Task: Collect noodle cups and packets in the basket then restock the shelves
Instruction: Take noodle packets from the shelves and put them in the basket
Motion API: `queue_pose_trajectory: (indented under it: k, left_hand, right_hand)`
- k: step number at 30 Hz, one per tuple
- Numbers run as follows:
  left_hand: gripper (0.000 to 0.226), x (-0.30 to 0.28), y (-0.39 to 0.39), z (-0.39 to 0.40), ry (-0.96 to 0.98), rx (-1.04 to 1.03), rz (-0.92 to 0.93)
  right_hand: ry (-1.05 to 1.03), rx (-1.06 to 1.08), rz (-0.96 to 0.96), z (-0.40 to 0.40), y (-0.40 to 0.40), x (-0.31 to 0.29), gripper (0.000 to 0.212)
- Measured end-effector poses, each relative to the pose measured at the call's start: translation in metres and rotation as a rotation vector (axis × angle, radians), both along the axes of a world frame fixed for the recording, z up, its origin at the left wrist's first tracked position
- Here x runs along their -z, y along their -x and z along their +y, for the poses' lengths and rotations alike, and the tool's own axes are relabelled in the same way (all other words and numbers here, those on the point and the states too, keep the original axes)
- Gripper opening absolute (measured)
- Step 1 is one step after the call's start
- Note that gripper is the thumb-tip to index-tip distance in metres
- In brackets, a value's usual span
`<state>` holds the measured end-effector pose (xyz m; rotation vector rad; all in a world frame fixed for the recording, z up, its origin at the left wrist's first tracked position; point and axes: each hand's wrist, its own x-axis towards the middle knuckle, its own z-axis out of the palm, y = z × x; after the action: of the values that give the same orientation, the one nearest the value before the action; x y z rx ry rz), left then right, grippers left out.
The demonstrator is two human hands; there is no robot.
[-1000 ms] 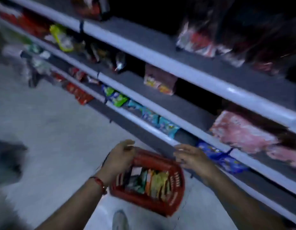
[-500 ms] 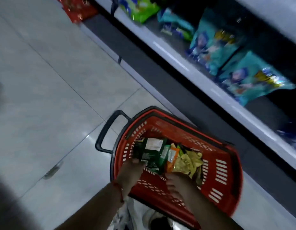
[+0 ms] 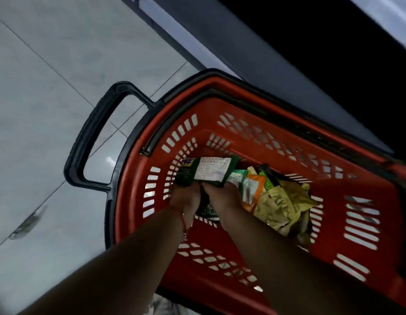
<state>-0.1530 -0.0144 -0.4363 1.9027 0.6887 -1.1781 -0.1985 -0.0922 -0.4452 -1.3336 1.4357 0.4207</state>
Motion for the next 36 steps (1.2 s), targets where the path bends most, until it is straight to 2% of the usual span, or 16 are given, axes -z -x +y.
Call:
queue_pose_trajectory:
  k: [2, 4, 5, 7, 9, 11, 13, 15, 18, 21, 25, 29, 32, 33, 36]
  left_hand:
    - [0.043, -0.009, -0.003, 0.0, 0.023, 0.016, -0.017]
    - [0.055, -0.037, -0.006, 0.0, 0.032, 0.01, -0.018]
    - [0.058, -0.055, -0.007, 0.0, 0.088, -0.003, 0.008]
    - [0.048, -0.101, -0.008, -0.003, 0.256, 0.045, 0.089]
    - [0.048, -0.149, -0.004, -0.008, 0.369, 0.144, 0.192]
    - [0.059, -0.201, 0.002, -0.017, 0.428, 0.229, 0.23]
    - [0.075, -0.257, 0.012, -0.029, 0.486, 0.302, 0.211]
    - [0.083, -0.33, 0.024, -0.048, 0.54, 0.399, 0.118]
    - [0.045, -0.433, 0.043, -0.074, 0.654, 0.527, -0.034]
    - [0.039, -0.538, 0.068, -0.102, 0.784, 0.695, -0.172]
    - [0.054, -0.665, 0.103, -0.128, 0.975, 0.891, -0.344]
    - [0.069, -0.773, 0.148, -0.139, 1.133, 1.085, -0.466]
    - [0.077, -0.833, 0.189, -0.139, 1.201, 1.147, -0.548]
    - [0.078, -0.849, 0.205, -0.139, 1.215, 1.156, -0.583]
    - [0.084, -0.889, 0.253, -0.14, 1.216, 1.185, -0.707]
  right_hand:
    - [-0.017, -0.01, -0.075, -0.005, 0.005, -0.026, 0.037]
    - [-0.036, 0.013, -0.155, -0.017, 0.016, -0.067, 0.027]
    - [-0.063, 0.041, -0.193, -0.027, 0.025, -0.091, 0.02]
    - [-0.15, 0.104, -0.233, -0.046, 0.045, -0.149, 0.014]
    - [-0.2, 0.151, -0.23, -0.065, 0.069, -0.208, 0.024]
    - [-0.189, 0.206, -0.247, -0.084, 0.094, -0.267, 0.037]
    - [-0.147, 0.199, -0.272, -0.098, 0.117, -0.332, 0.038]
    - [-0.089, 0.212, -0.329, -0.11, 0.141, -0.407, 0.036]
    - [0.01, 0.274, -0.394, -0.118, 0.175, -0.502, 0.035]
    - [0.167, 0.338, -0.471, -0.115, 0.211, -0.607, 0.032]
    - [0.388, 0.485, -0.62, -0.109, 0.262, -0.728, 0.029]
    - [0.595, 0.497, -0.722, -0.103, 0.322, -0.822, 0.035]
    - [0.713, 0.493, -0.772, -0.099, 0.37, -0.87, 0.063]
    - [0.729, 0.493, -0.802, -0.098, 0.386, -0.883, 0.065]
    - [0.772, 0.489, -0.915, -0.1, 0.438, -0.911, 0.047]
